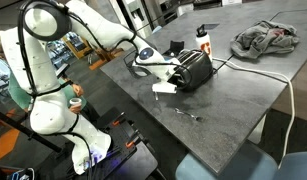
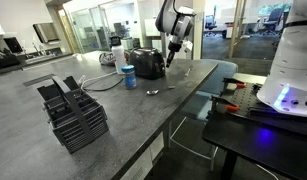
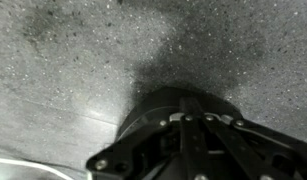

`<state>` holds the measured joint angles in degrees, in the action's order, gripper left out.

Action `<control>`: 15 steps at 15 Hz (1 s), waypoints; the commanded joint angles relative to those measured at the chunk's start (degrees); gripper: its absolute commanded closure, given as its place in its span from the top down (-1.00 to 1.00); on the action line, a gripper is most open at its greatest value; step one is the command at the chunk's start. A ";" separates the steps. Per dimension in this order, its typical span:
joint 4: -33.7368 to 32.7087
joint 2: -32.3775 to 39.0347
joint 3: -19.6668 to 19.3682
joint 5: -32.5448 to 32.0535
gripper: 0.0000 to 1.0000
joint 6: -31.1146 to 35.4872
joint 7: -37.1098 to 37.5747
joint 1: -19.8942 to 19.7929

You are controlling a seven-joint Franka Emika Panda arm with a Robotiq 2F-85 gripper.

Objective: Press a button on the bottom right side of the toaster to release the lever upwards

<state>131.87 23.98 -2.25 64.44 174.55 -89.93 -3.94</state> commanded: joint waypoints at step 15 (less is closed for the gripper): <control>-2.69 0.75 1.27 0.97 -1.00 -2.18 -1.51 -1.26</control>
<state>130.71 24.78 -2.00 64.44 173.91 -89.94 -3.98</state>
